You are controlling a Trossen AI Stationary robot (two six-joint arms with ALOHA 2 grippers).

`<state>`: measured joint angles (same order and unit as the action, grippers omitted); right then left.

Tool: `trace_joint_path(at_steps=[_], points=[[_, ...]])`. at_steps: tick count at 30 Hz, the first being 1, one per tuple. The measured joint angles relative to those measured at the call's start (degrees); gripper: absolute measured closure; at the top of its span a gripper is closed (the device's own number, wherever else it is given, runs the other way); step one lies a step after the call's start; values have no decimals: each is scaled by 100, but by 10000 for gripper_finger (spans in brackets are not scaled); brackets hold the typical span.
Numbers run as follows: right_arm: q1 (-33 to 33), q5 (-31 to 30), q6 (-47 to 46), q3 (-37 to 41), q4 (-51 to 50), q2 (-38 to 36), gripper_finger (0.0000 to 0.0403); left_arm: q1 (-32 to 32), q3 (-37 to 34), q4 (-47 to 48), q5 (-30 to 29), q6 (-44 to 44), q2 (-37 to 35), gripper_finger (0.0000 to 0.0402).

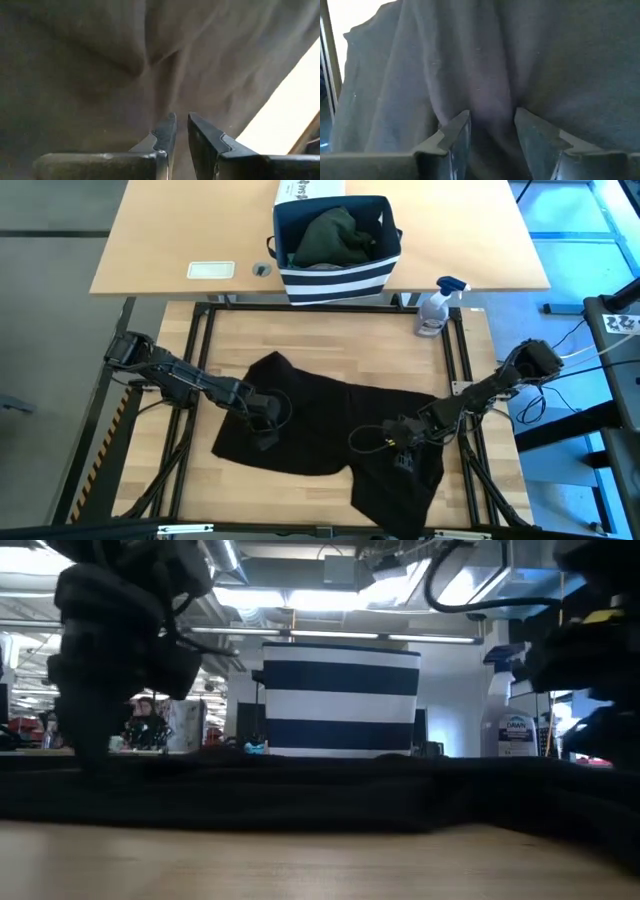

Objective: Fold Laundry from Bin
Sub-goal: Fold the black shirt

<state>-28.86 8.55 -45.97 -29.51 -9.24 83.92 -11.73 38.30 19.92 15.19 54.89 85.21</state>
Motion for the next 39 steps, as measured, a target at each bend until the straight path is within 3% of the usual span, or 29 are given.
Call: trace_joint_path(at_steps=[9,18,21,25,28,33,39], points=[[-281,-822,-550,87,-1658,-1201,238,388,277,-10,-465,-1016,0,357],[-267,-1937,-410,60,-1381,-2670,238,1422,1833,1777,-1675,-3067,-2,356],[-196,-2551,-19,58,-1137,-2841,238,2012,2111,2189,-1780,-3785,-9,356],[393,-2879,908,52,-329,-2780,238,2827,2113,2212,-1349,-4518,-9,356],[1048,-2605,1909,47,427,-2542,238,3257,2076,2223,-1225,-4776,-9,356],[2011,-1876,3637,10,1744,-1843,238,3551,2074,2204,-1055,-4803,-47,357],[2420,-1665,4982,-781,1933,-590,228,3700,2070,2145,-740,-5167,-237,357]])
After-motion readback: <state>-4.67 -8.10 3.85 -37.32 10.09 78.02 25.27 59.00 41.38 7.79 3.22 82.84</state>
